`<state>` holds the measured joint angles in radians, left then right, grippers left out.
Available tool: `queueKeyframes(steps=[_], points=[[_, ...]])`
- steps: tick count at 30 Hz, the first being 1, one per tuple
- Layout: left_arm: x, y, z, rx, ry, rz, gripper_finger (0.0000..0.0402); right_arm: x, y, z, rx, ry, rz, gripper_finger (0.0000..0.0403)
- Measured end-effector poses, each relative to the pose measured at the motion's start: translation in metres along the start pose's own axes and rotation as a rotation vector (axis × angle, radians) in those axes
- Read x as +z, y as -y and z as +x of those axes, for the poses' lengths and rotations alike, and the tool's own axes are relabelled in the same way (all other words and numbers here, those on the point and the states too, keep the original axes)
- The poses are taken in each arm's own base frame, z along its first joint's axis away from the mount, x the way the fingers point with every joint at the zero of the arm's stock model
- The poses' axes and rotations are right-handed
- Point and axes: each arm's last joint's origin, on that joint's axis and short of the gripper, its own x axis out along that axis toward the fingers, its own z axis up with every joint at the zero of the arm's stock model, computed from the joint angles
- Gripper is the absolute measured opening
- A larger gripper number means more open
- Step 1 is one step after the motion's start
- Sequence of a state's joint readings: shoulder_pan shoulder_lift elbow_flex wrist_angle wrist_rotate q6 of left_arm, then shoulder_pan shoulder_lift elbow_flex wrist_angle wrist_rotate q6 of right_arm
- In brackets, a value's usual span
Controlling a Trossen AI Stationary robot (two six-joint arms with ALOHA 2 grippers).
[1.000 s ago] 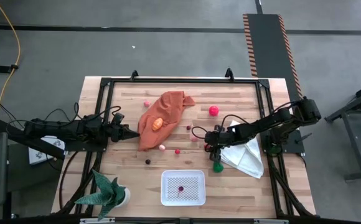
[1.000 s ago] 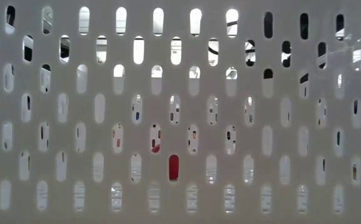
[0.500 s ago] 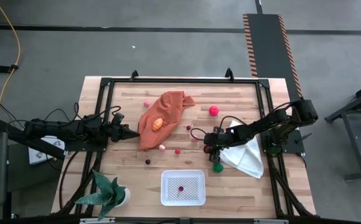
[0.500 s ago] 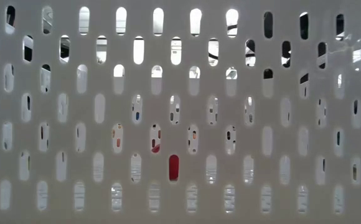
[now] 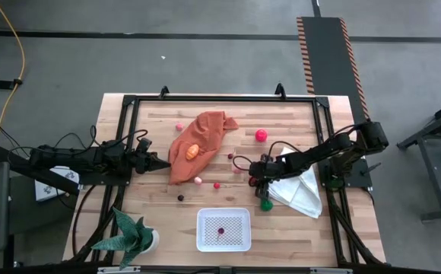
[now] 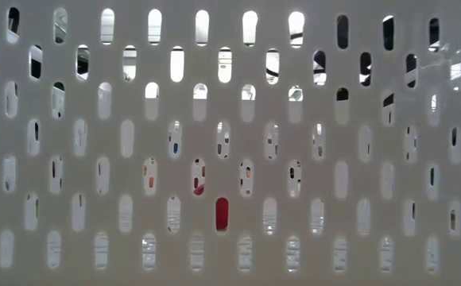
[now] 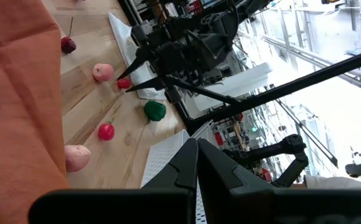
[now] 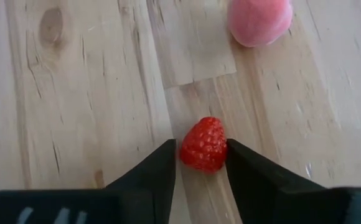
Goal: Pick and placing Produce into tupperware
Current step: Put the red strawberry into the white bin
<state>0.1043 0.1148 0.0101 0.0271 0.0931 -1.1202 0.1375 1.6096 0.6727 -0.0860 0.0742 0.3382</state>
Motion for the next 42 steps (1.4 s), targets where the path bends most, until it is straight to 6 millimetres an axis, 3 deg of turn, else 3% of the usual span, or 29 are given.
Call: queueKeyframes(steps=[7,13,21,34,42], points=[[0.000,0.000,0.000,0.000,0.000,0.000,0.0001,0.000,0.000,0.000,0.004,-0.001,-0.003,0.0091],[0.000,0.000,0.000,0.000,0.000,0.000,0.0001,0.001,-0.001,-0.001,0.009,0.000,-0.002,0.0089],[0.000,0.000,0.000,0.000,0.000,0.000,0.0001,0.018,-0.002,-0.013,0.031,0.040,0.007,0.0088],[0.000,0.000,0.000,0.000,0.000,0.000,0.0001,0.022,-0.001,-0.057,0.049,0.081,0.022,0.0088],[0.000,0.000,0.000,0.000,0.000,0.000,0.0001,0.022,-0.007,-0.085,0.175,0.121,0.057,0.0088]])
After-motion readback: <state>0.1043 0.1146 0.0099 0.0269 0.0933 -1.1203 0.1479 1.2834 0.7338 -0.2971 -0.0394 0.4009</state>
